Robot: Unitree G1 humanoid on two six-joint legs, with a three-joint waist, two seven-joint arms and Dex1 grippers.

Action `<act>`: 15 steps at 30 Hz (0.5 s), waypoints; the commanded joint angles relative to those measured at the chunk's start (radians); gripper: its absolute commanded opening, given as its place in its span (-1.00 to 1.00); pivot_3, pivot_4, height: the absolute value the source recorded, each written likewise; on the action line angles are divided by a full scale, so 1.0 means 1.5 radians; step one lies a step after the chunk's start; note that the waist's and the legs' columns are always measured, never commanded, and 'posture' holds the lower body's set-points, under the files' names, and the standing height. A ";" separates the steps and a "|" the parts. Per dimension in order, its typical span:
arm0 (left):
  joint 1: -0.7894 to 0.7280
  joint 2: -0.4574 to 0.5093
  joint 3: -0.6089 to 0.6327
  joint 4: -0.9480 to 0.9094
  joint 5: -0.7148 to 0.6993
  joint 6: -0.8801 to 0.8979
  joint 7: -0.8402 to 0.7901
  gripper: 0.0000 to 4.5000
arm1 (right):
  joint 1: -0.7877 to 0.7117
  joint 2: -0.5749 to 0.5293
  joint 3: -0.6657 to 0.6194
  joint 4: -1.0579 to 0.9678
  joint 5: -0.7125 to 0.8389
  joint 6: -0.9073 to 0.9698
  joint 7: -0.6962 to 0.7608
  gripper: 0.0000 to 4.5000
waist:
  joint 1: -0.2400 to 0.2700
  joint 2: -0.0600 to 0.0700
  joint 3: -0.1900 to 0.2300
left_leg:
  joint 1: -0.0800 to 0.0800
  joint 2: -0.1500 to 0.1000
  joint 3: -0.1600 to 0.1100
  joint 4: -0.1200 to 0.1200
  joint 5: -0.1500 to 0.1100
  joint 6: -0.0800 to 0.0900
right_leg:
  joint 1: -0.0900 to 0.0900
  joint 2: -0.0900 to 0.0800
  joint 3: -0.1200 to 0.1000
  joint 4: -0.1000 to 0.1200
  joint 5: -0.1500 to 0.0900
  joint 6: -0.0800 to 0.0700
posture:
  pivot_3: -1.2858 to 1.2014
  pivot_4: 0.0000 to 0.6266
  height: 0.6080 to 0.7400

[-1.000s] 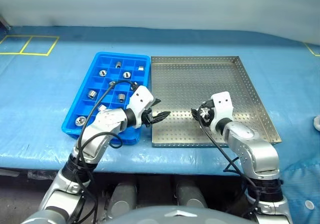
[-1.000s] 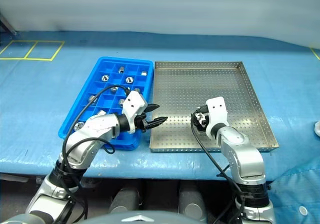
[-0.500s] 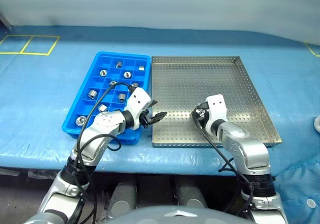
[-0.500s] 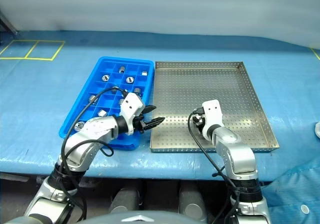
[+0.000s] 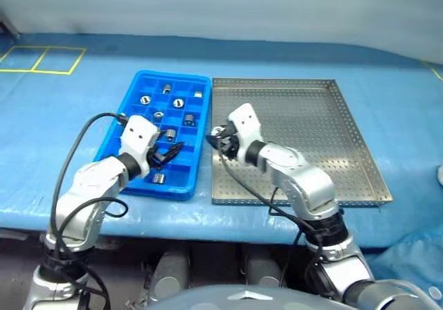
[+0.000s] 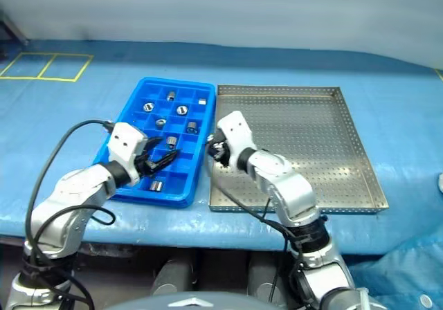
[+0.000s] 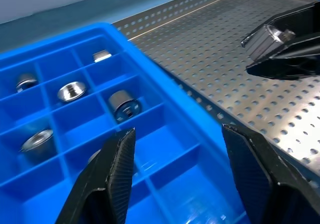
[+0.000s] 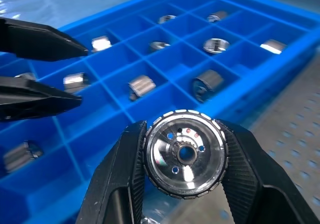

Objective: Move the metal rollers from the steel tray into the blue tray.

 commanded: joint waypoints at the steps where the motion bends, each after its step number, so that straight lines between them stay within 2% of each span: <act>1: 0.018 0.010 0.047 -0.051 -0.008 0.015 0.018 0.33 | -0.027 0.013 0.022 0.015 -0.008 -0.032 0.017 -0.25 | 0.011 0.000 0.000 | 0.000 0.000 0.000 0.000 0.000 0.000 | 0.000 0.000 0.000 0.000 0.000 0.000 | 0.23 -0.52 1.00; 9: 0.038 -0.009 0.033 -0.083 -0.018 0.030 0.044 0.33 | -0.033 0.014 0.026 0.090 -0.022 -0.057 0.037 -0.25 | 0.030 0.000 0.000 | 0.000 0.000 0.000 0.000 0.000 -0.001 | 0.000 0.000 0.000 0.000 0.000 0.000 | 0.26 -0.52 1.00; 15: 0.015 -0.016 0.011 -0.068 -0.020 0.029 0.051 0.33 | -0.031 0.020 0.007 0.079 -0.027 -0.068 0.026 0.63 | 0.032 0.000 0.000 | 0.000 0.000 0.000 0.000 0.000 -0.001 | 0.000 0.000 -0.001 0.000 0.000 0.000 | 0.24 -0.52 1.00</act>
